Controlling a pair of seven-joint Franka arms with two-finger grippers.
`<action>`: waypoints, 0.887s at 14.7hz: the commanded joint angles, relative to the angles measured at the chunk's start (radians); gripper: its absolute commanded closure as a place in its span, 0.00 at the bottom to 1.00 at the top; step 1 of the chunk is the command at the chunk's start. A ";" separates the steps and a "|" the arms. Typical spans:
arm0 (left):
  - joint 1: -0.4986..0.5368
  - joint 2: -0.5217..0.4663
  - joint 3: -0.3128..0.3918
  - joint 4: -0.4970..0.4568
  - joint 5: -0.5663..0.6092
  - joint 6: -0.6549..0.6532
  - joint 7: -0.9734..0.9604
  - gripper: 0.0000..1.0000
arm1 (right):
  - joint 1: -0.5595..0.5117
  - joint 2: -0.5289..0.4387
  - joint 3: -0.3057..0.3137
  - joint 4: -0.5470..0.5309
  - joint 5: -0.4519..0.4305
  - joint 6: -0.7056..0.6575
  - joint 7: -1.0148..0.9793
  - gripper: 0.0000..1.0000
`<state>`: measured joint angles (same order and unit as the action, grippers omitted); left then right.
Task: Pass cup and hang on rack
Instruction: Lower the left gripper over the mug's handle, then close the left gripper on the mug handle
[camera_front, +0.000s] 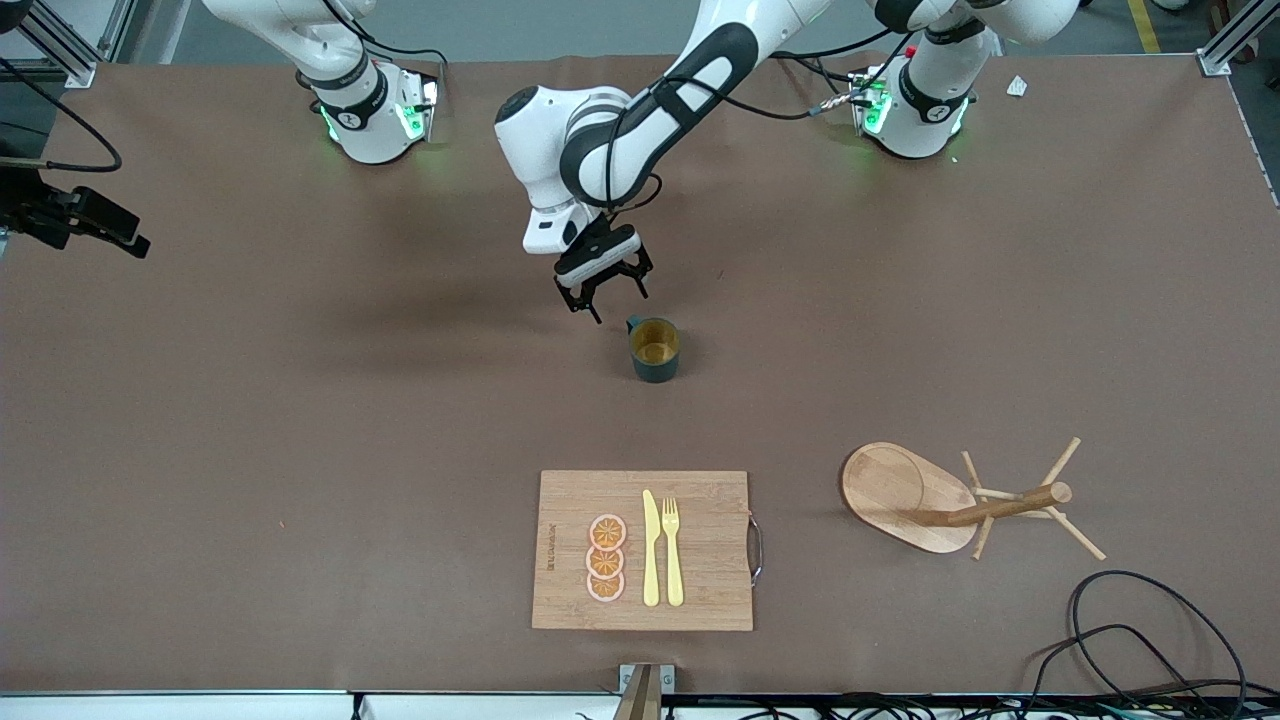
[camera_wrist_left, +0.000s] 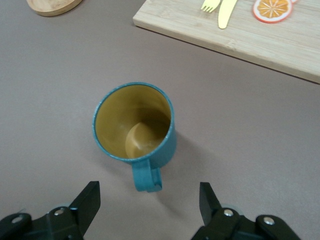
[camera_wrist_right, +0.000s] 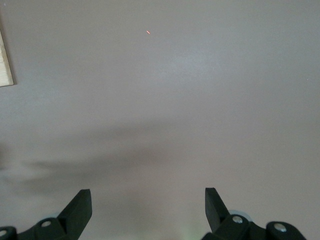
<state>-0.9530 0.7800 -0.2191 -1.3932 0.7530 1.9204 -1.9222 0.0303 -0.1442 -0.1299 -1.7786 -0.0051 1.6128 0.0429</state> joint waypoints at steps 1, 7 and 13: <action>-0.032 0.033 0.010 0.020 0.072 -0.011 -0.093 0.14 | -0.016 -0.031 0.018 -0.038 0.019 0.022 0.002 0.00; -0.059 0.096 0.012 0.017 0.166 -0.014 -0.208 0.18 | -0.012 -0.029 0.026 -0.018 0.033 0.012 0.008 0.00; -0.032 0.082 0.012 0.017 0.158 -0.067 -0.210 0.30 | 0.016 -0.029 0.027 -0.013 0.022 0.012 0.005 0.00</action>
<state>-0.9956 0.8725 -0.2067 -1.3836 0.9015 1.8800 -2.1243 0.0393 -0.1519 -0.1043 -1.7772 0.0168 1.6166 0.0435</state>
